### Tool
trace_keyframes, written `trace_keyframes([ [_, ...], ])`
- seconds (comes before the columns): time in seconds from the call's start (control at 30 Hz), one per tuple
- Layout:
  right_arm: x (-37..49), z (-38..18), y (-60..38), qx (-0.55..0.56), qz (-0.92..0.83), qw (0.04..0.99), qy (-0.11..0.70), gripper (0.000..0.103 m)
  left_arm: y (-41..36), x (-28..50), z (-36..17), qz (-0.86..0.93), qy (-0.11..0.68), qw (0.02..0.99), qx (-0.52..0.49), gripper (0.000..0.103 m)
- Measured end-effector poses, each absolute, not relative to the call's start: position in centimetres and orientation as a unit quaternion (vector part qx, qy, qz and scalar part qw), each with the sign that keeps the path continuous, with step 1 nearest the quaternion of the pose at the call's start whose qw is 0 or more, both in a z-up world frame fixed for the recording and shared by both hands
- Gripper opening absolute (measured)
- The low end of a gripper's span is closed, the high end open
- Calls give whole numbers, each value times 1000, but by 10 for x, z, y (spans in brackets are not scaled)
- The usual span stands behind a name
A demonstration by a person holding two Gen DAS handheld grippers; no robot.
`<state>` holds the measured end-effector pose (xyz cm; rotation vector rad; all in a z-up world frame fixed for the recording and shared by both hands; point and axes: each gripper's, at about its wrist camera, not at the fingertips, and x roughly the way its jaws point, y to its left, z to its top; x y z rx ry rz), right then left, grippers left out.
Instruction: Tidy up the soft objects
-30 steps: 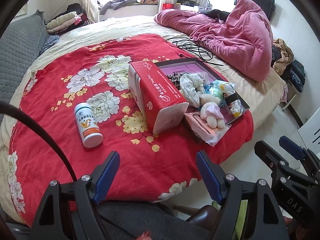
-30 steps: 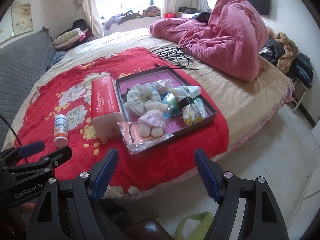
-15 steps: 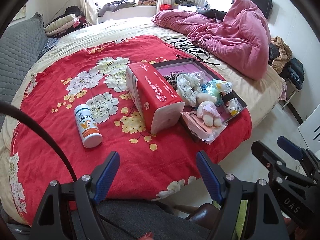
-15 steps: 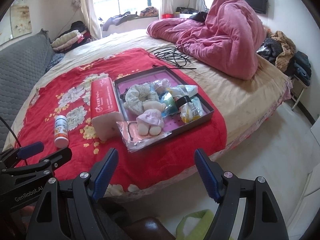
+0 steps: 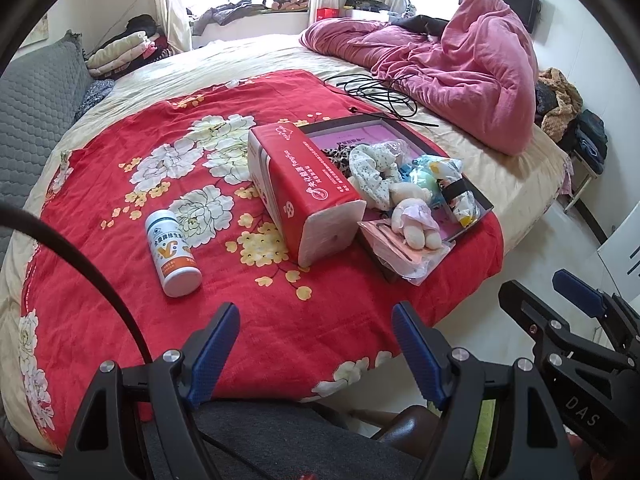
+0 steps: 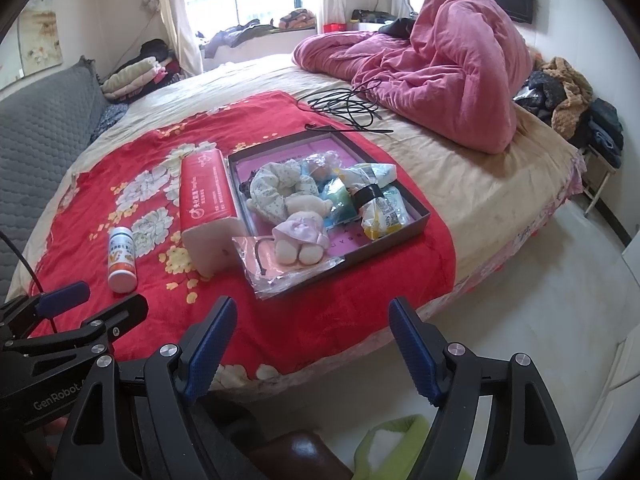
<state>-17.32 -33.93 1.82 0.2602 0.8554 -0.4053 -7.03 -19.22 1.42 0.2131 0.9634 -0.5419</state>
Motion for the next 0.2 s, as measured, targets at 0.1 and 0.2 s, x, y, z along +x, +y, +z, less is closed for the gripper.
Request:
trace_keyframes([
  [0.1, -173, 18, -339, 125, -195, 881, 412, 79, -193, -70, 13, -256, 456, 846, 102, 78],
  [0.2, -173, 18, -339, 125, -197, 881, 411, 79, -192, -68, 13, -257, 459, 845, 97, 78],
])
